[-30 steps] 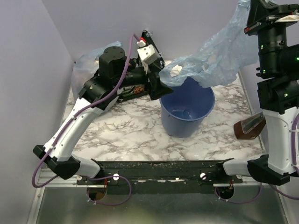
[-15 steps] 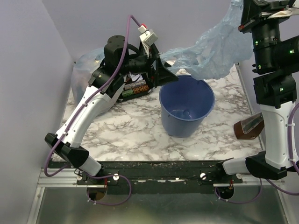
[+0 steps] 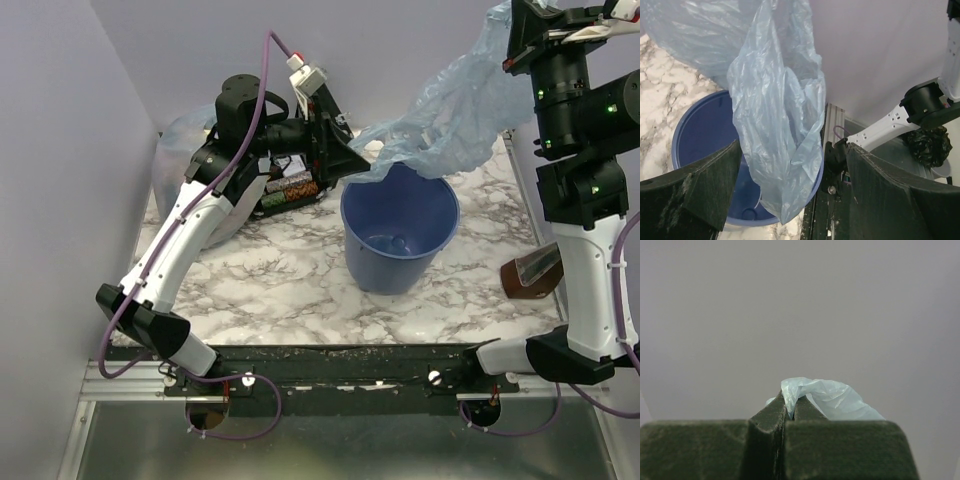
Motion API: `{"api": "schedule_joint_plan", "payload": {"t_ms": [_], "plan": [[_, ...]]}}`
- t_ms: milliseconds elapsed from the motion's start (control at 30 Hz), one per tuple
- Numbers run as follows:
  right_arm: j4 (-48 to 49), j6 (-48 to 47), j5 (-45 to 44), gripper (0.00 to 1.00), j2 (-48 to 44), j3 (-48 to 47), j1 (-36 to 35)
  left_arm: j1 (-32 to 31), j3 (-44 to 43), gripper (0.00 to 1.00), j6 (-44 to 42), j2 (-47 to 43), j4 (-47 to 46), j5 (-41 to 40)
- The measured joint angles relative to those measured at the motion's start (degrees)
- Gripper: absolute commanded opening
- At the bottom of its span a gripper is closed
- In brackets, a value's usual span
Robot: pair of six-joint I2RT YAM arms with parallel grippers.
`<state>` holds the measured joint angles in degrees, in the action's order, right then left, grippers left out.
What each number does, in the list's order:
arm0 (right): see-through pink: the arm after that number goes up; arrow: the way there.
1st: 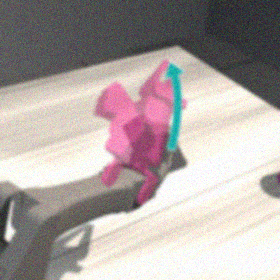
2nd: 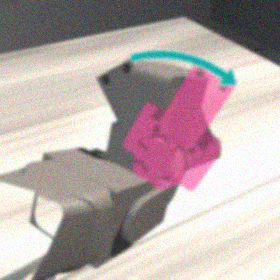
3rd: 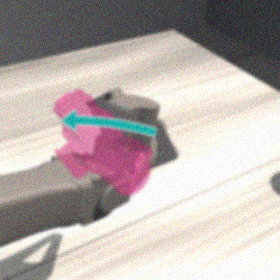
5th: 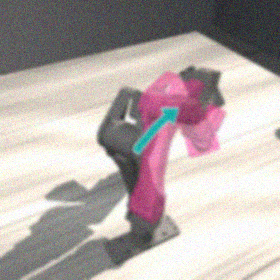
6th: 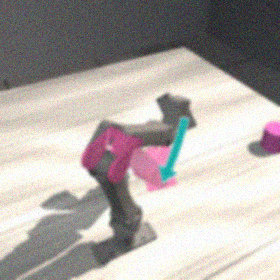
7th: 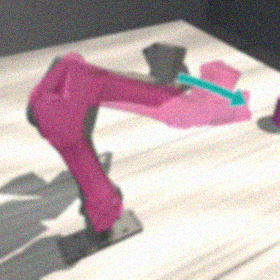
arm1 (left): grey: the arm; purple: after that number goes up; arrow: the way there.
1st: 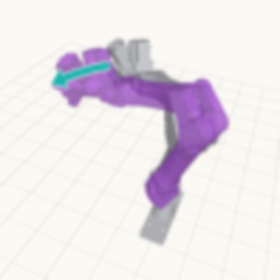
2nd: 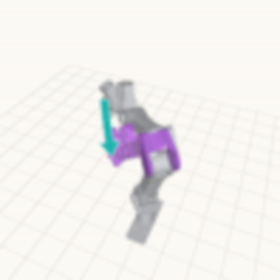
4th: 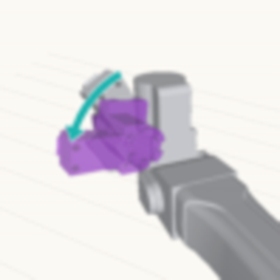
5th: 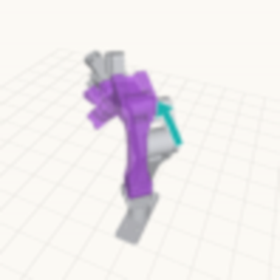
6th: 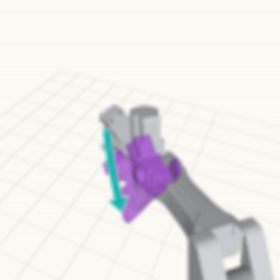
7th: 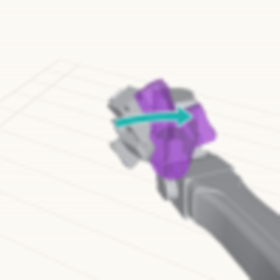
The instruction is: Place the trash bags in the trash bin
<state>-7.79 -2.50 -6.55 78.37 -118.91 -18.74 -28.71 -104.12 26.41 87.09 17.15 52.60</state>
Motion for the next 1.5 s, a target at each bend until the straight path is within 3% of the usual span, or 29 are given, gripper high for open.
{"api": "schedule_joint_plan", "payload": {"t_ms": [67, 167, 233, 300, 500, 733, 933, 1167, 1300, 1500], "plan": [[0.0, 0.2, 0.0, 0.01, 0.0, 0.0, 0.0, -0.1, 0.3, 0.82, -0.2, 0.6, 0.4, -0.1], [0.0, 0.6, 0.0, 0.01, 0.1, 0.0, 0.0, -0.2, 0.6, 0.58, -0.9, 0.8, 1.5, -1.2], [0.0, 0.8, 0.1, 0.01, 0.1, 0.0, 0.0, -0.2, 0.6, 0.34, -1.5, 0.8, 1.7, -1.9], [0.0, 1.0, 0.4, 0.01, 0.1, 0.0, 0.0, -0.1, 0.6, 0.0, -2.3, 0.8, 1.9, -2.0], [-2.6, 1.0, 5.7, 0.01, -1.1, 0.6, 0.0, 2.1, -2.1, 0.0, -4.4, 1.2, 2.9, -0.3], [-11.4, 1.7, 13.3, 0.01, -8.3, 4.1, 0.0, 7.1, -15.2, 0.0, -7.8, 0.1, 5.4, 0.4], [-18.5, 6.2, 18.0, 0.01, -17.8, 14.6, 0.0, 7.6, -11.4, 0.0, -8.7, -5.7, 7.4, 1.4], [-24.5, 9.5, 22.3, 0.01, -22.1, 23.1, 0.0, 7.6, -2.5, 0.0, -8.8, -8.3, 9.4, 1.5], [-27.1, 10.1, 28.6, 0.01, -21.6, 22.5, 0.1, 7.3, -2.8, 0.0, -9.1, -8.2, 11.9, 1.4], [-30.2, 9.9, 34.6, 0.01, -21.9, 13.1, 0.1, 1.4, -14.3, 0.0, -14.2, -7.6, 16.9, 0.3]]}}
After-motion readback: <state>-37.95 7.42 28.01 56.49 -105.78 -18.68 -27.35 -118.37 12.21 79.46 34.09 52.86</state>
